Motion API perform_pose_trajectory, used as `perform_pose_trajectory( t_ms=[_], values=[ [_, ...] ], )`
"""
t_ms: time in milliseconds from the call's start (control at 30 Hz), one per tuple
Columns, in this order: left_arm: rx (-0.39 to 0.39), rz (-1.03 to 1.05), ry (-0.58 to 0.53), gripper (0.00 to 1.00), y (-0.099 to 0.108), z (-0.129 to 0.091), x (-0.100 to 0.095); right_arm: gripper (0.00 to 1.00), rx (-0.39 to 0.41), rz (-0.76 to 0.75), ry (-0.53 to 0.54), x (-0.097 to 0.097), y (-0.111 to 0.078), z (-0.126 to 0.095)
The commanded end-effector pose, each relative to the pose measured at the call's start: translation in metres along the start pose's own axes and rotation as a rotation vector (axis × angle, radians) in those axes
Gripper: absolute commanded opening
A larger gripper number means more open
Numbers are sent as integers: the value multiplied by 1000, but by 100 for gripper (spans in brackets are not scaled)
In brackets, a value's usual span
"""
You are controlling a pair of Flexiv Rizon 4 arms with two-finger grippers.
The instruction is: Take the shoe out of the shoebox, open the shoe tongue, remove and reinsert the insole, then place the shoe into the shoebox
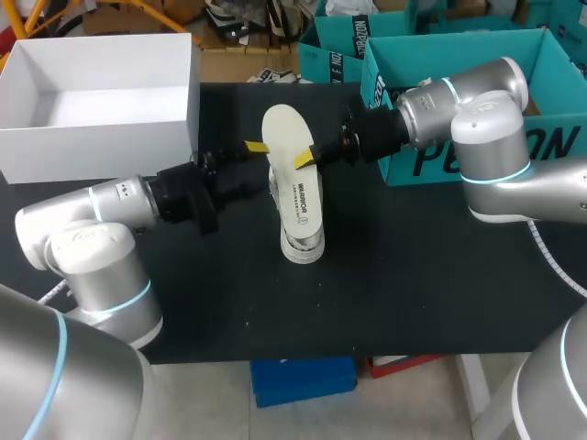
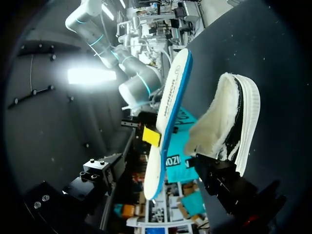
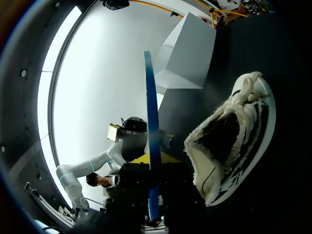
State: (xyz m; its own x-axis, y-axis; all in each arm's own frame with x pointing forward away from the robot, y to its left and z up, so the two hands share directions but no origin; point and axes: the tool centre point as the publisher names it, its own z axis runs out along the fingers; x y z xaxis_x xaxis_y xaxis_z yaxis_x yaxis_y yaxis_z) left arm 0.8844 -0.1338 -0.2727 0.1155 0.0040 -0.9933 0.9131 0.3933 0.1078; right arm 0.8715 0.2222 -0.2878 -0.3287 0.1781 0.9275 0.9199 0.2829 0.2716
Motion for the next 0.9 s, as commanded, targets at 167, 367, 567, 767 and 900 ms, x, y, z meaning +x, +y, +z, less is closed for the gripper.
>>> perform_pose_trajectory(
  t_ms=[167,367,567,767,900],
  values=[
    [12,12,-11,85,-2,15,0,0,0,0,0,-1,0,1],
    [17,12,-21,68,-1,21,0,0,0,0,0,-1,0,1],
    [29,8,-22,49,-3,24,3,0,0,0,0,-1,0,1],
    [45,9,-23,49,-3,27,4,0,0,0,0,-1,0,1],
    [61,11,-25,47,-3,29,4,0,0,0,0,-1,0,1]
  ],
)
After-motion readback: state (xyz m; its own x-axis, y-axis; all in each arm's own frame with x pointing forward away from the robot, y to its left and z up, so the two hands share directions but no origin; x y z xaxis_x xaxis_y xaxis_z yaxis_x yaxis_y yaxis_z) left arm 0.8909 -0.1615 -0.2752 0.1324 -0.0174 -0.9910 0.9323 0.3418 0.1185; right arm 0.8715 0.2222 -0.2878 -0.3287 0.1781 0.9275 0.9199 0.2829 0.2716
